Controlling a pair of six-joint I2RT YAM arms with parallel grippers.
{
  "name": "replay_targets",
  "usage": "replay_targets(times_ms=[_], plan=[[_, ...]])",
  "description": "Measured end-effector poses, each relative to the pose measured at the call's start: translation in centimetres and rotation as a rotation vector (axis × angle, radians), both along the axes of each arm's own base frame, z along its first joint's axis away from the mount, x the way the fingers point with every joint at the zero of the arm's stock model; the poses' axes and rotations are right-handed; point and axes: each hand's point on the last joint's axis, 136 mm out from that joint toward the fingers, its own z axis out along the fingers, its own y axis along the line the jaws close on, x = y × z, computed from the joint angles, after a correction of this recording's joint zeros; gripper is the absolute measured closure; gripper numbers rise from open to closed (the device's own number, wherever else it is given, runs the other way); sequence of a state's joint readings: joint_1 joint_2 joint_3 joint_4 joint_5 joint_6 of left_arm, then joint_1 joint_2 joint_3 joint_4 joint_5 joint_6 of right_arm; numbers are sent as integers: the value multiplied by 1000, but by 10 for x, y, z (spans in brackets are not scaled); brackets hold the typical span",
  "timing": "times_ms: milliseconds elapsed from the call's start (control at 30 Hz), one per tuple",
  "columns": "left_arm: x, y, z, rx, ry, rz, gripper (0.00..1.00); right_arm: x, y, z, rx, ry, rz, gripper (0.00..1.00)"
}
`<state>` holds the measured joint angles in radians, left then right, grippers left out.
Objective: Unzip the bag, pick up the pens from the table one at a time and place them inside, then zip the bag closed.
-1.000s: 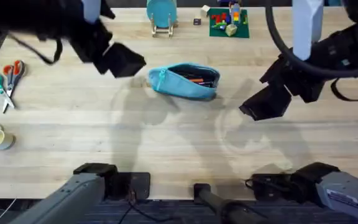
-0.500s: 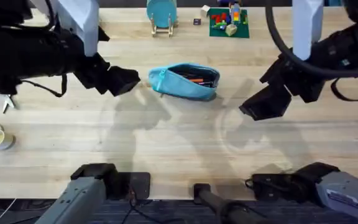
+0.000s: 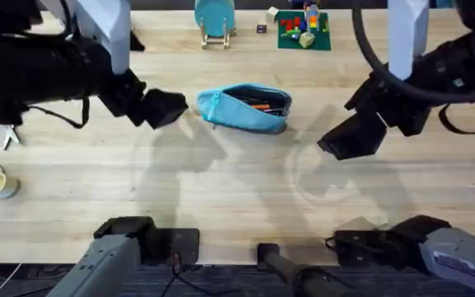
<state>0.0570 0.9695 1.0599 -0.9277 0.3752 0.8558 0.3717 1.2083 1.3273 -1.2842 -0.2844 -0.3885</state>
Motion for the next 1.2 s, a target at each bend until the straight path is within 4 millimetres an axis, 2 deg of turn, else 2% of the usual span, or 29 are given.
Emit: replay_targets(times_ms=[233,600,767,900,1067,1200], plan=[[-5,-2,-4,-10,27,-7,8,0,0,0,0,0,0,4],[-18,-21,2,-107,24,-146,11,0,0,0,0,0,0,4],[-23,-12,3,-154,18,-165,10,0,0,0,0,0,0,4],[-24,-3,-4,-198,45,-176,10,0,0,0,0,0,0,4],[-16,11,-17,-260,73,-187,10,-1,0,0,-2,3,0,4],[-6,21,-26,-289,80,-189,10,-9,-4,-3,-16,41,0,4]])
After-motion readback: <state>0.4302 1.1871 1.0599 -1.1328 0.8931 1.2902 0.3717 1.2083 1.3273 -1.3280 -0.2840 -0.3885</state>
